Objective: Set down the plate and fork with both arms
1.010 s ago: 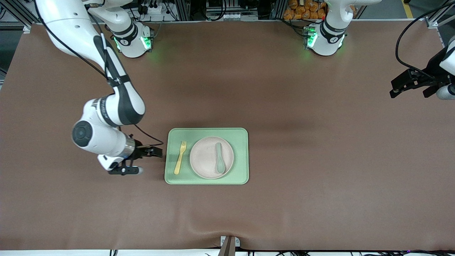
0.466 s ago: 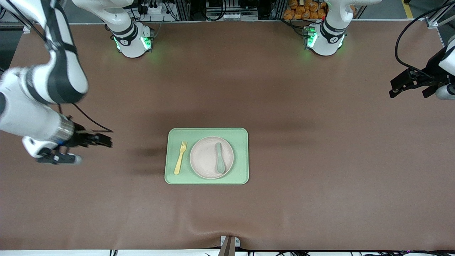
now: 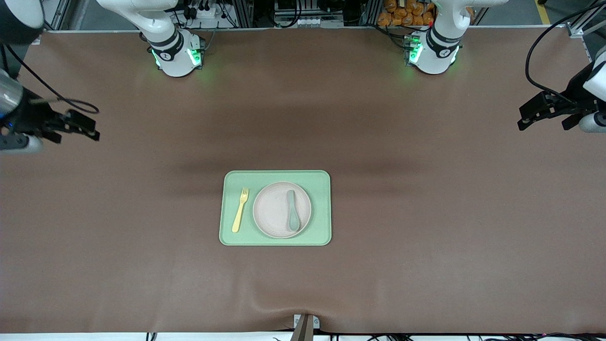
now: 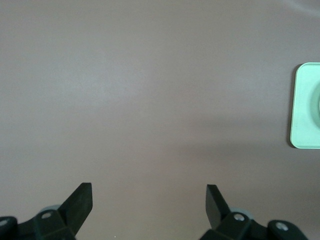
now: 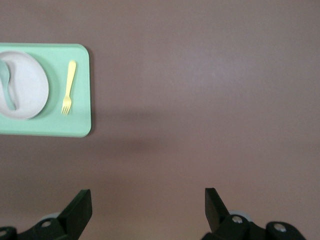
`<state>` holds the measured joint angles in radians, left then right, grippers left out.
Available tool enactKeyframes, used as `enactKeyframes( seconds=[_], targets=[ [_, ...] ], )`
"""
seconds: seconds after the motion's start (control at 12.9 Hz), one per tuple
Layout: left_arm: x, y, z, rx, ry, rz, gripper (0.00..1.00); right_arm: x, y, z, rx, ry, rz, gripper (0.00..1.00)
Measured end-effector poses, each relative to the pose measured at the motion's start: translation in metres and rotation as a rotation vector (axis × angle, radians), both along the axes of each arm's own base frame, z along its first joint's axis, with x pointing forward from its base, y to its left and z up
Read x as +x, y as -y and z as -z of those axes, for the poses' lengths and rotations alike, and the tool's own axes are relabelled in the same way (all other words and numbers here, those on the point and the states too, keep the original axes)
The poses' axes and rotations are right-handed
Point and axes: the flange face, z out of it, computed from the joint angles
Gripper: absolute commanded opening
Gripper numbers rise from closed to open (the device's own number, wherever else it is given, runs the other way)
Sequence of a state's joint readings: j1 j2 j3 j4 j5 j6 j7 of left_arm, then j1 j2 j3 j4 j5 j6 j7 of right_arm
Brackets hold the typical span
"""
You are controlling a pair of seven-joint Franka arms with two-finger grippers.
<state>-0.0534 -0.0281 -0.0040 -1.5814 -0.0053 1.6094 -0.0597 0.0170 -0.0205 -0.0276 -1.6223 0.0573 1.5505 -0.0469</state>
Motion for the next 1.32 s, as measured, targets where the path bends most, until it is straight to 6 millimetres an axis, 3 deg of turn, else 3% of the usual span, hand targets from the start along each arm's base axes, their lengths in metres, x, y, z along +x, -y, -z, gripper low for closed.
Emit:
enactKeyframes(
  seconds=[0.16, 0.31, 0.78, 1.32],
  targets=[
    [0.0, 0.0, 0.0, 0.0, 0.0, 0.0, 1.0, -0.012, 0.001, -0.033, -0.001, -0.009, -0.005, 1.0],
    [0.0, 0.0, 0.0, 0.0, 0.0, 0.0, 1.0, -0.017, 0.0, -0.051, -0.001, -0.004, -0.007, 1.0],
    [0.0, 0.0, 0.0, 0.0, 0.0, 0.0, 1.0, -0.009, 0.015, -0.037, -0.029, -0.038, 0.017, 1.0],
    [0.0, 0.002, 0.0, 0.0, 0.0, 0.003, 1.0, -0.007, 0.015, -0.035, -0.037, -0.036, 0.017, 1.0]
  ],
)
